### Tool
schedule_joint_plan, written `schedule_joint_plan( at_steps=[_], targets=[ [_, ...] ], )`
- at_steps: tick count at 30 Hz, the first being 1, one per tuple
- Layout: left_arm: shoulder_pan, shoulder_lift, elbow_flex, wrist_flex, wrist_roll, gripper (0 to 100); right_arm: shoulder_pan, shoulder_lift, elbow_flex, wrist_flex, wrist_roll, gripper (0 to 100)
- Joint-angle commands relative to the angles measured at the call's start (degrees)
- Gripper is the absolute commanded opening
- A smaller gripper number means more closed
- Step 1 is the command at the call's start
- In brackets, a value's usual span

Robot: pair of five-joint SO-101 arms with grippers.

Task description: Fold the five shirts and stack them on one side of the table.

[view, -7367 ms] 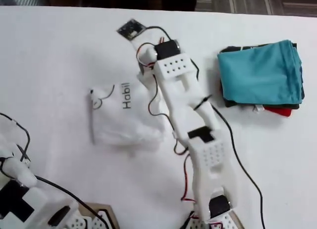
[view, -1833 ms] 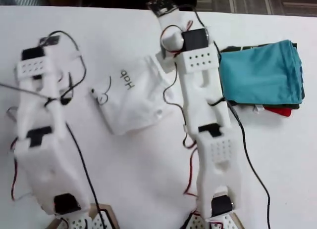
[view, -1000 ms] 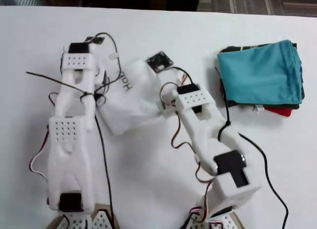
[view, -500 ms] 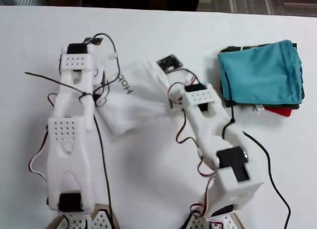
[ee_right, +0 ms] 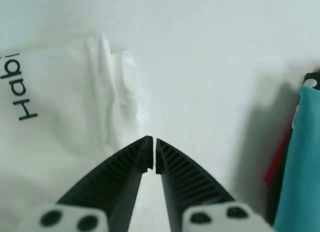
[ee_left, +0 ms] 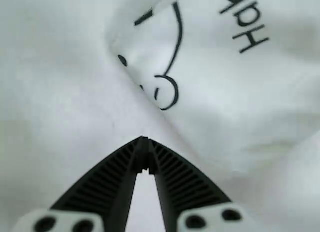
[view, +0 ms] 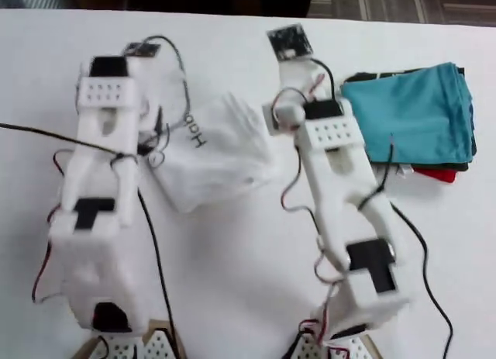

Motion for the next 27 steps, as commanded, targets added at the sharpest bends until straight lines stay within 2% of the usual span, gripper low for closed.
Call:
schedule_joint_plan(
  at_steps=[1,4,8,16,21,27],
  targets=[
    [3.52,-18.99,28.62,-18.02,-0.79,3,-1.36,10.95,-18.46,5.41,-3.16,2.0],
    [4.66,-25.58,43.03,-31.38,-0.79,3,-3.65,20.62,-32.09,11.12,-3.69,2.0],
    [5.01,-26.2,48.92,-39.12,-0.35,3,-5.85,31.87,-48.79,16.22,-3.87,2.0],
    [6.51,-26.2,56.75,-40.7,-0.26,3,-9.01,49.54,-70.86,17.8,-3.52,2.0],
    [6.24,-26.29,59.82,-42.64,-0.26,3,-9.63,56.22,-76.13,18.24,-3.25,2.0],
    [6.59,-26.37,62.29,-46.95,-0.35,3,-8.13,60.88,-78.15,14.99,3.69,2.0]
  ],
)
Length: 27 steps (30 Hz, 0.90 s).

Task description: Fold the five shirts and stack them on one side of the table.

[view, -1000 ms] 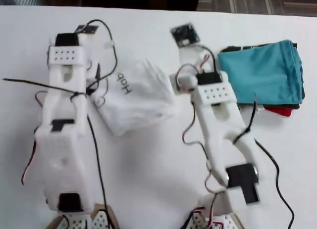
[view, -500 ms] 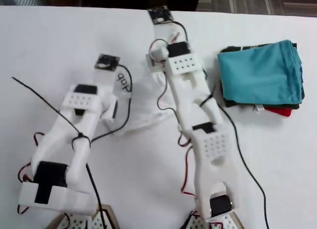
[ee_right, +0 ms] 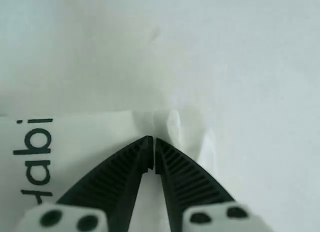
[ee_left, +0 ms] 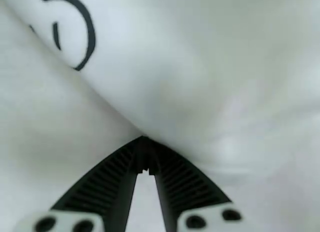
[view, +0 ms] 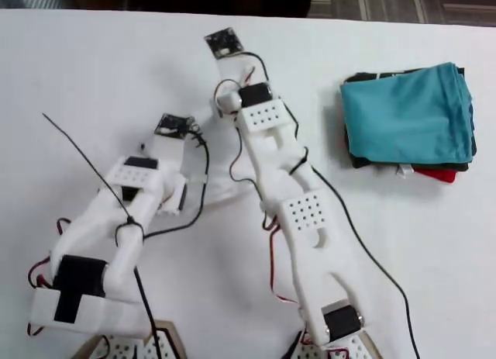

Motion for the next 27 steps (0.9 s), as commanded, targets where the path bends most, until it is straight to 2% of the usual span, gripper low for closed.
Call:
schedule_joint_plan(
  at_steps=[1,9,18,23,25,27],
  targets=[
    [0.53,-2.46,0.13,-1.67,-0.18,3,1.45,0.48,-2.64,-3.3,3.43,2.0],
    [0.53,-2.46,0.31,0.0,-0.44,3,3.12,-0.48,-2.73,-6.11,5.54,2.0],
    [0.62,-2.9,-0.04,0.0,-0.44,3,4.09,-14.29,-2.64,-0.92,5.54,2.1],
    [0.62,-2.99,-0.13,0.18,-0.44,3,5.41,-17.8,-2.64,6.02,5.45,2.6],
    [0.7,-3.08,-1.45,1.76,-0.44,3,5.85,-17.98,-2.64,9.98,5.36,7.1],
    [1.67,-3.34,-4.79,6.68,-0.44,3,6.55,-18.15,-2.64,13.58,5.19,14.6]
  ],
)
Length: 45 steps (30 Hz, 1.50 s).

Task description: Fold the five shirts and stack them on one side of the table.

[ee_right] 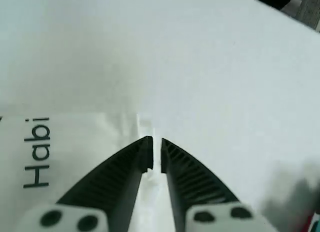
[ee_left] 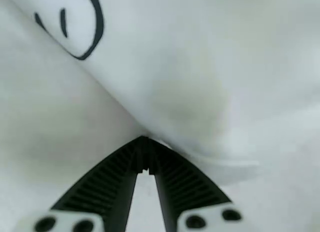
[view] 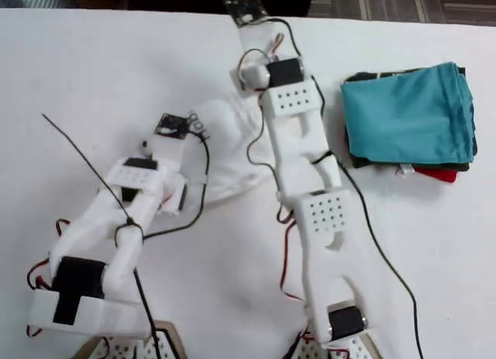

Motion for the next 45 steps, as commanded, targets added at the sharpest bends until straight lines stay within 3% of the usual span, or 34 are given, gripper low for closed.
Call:
schedule_joint_plan(
  at_steps=[1,4,8,16,27,32,37,39,42,44,45],
  targets=[
    [2.11,-3.69,-6.11,8.0,-0.35,3,1.27,-5.41,-2.37,6.02,0.0,18.0],
    [4.48,-8.0,-10.07,14.95,-0.44,3,1.54,-5.49,-2.37,10.51,-0.09,20.5],
    [3.69,-16.35,-12.35,17.05,-0.44,3,0.84,-5.05,-2.2,15.16,-0.18,18.0],
    [-9.23,-25.58,-9.27,13.01,-0.44,3,-0.66,-4.0,-1.67,18.07,-7.65,36.9],
    [-21.8,-25.41,-5.49,12.57,-0.7,3,-4.18,10.77,-2.37,16.92,-9.76,33.0],
    [-23.47,-25.41,-5.23,9.85,-6.68,3,-4.44,13.49,-1.76,19.91,-10.2,33.2],
    [-23.38,-25.41,-5.41,9.67,-6.95,3,-6.73,14.46,-1.76,20.53,-9.05,32.7],
    [-23.38,-25.41,-5.32,9.67,-6.95,3,-7.78,14.55,-1.76,20.53,-6.24,25.7],
    [-23.38,-25.41,-5.41,9.93,-6.95,3,-8.66,14.55,-1.76,20.53,-2.02,0.2],
    [-23.38,-25.49,-5.41,9.93,-6.95,3,-8.48,14.55,-1.67,20.62,-1.58,5.3],
    [-23.38,-25.49,-5.41,9.93,-6.95,3,-8.13,14.37,-1.67,20.62,-1.32,2.9]
  ],
)
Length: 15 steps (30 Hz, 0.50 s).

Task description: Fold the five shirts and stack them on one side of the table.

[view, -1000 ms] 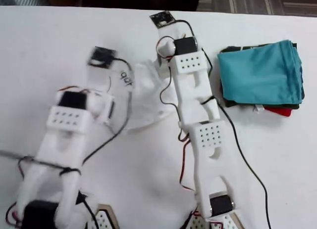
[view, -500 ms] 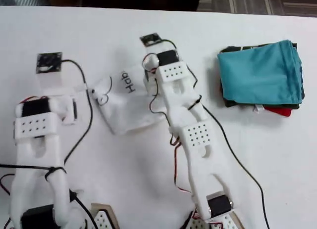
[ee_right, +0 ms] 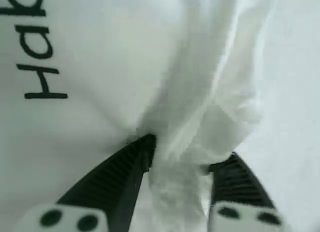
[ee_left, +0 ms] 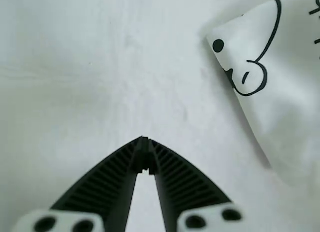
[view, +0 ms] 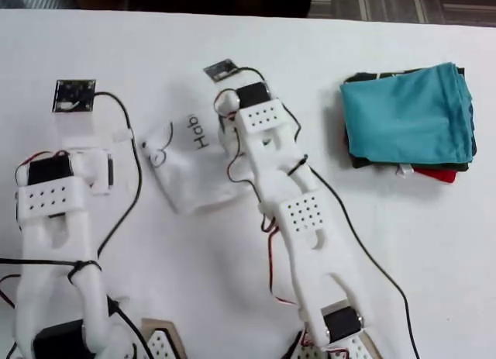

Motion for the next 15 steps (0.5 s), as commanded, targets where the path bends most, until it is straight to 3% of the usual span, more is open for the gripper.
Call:
schedule_joint_plan(
  at_steps=[1,5,9,15],
  targets=[
    [-0.44,-2.11,-0.4,-0.62,-0.35,3,-0.75,0.4,0.26,1.45,1.41,1.2],
    [-0.44,-2.11,-0.04,-0.62,-0.35,3,3.12,-1.89,-0.62,1.71,1.58,2.0],
    [-0.44,-2.11,0.04,-0.62,-0.35,3,6.29,-9.63,-0.18,1.89,6.51,2.1],
    [-0.44,-1.76,0.04,-0.88,-0.35,3,9.36,-32.22,15.47,1.8,12.66,2.0]
  ],
)
